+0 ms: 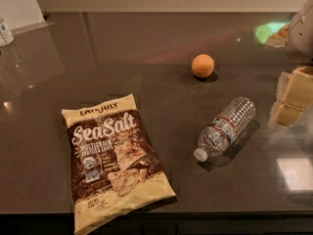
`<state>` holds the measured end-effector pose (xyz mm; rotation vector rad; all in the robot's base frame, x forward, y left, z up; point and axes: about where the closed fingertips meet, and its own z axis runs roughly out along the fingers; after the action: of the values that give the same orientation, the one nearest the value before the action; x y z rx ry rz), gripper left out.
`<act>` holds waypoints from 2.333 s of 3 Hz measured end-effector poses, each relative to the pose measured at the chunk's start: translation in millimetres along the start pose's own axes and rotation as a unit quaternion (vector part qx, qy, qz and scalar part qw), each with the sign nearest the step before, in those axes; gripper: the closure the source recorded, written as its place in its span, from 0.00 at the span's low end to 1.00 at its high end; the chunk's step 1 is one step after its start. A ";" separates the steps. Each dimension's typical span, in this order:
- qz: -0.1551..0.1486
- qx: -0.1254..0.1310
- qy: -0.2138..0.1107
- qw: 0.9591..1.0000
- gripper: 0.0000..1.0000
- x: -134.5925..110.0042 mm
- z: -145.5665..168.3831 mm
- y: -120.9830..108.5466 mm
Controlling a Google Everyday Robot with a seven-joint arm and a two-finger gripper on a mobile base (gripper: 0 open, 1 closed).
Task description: Move orange near brown chip bag
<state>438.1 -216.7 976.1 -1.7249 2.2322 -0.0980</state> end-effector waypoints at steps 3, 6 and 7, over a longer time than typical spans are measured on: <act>0.025 -0.002 -0.010 1.000 0.00 -19.3 23.0 -34.2; 0.109 -0.009 -0.072 0.991 0.00 -74.2 105.3 -140.7; 0.135 -0.004 -0.088 0.987 0.00 -81.2 127.7 -157.5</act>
Offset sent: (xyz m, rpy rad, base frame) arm 0.0539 0.0172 -0.0143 0.0340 0.0508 -0.0660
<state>639.7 -164.1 910.5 -1.3602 2.3099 0.1206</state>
